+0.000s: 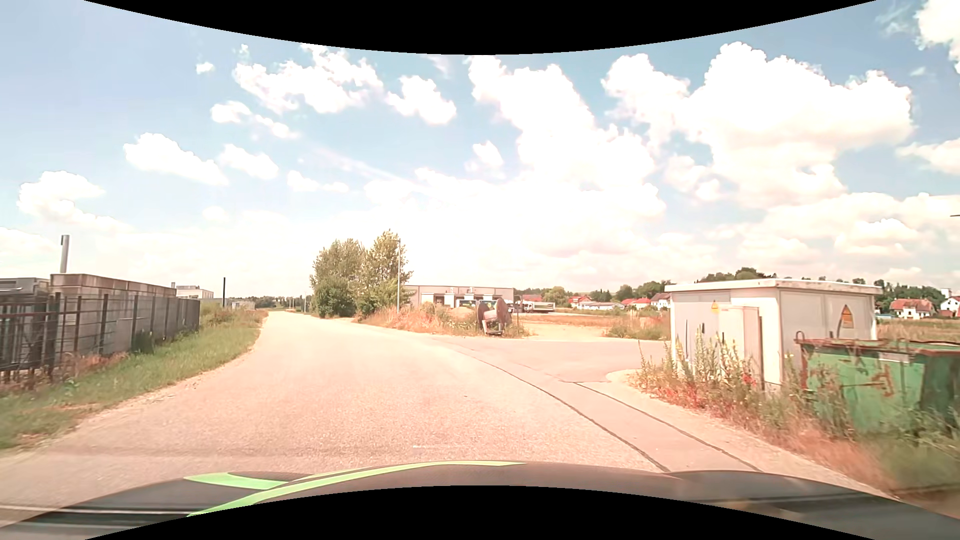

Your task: Follow the waypoints while adhering to traffic rules and regulations

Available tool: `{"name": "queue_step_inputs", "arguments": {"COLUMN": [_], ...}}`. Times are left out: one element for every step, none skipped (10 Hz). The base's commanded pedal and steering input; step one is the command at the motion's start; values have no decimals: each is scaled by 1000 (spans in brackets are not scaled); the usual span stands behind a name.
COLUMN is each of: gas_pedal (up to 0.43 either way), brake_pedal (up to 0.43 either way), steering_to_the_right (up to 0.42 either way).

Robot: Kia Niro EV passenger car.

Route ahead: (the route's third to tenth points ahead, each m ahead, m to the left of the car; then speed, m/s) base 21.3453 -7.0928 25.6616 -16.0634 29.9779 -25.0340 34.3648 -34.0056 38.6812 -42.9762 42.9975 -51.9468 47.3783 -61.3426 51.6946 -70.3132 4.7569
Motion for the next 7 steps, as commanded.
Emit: {"name": "queue_step_inputs", "arguments": {"gas_pedal": [0, 0, 0, 0, 0, 0, 0], "brake_pedal": [0, 0, 0, 0, 0, 0, 0], "steering_to_the_right": [-29, -27, -27, -24, -22, -20, -14]}}
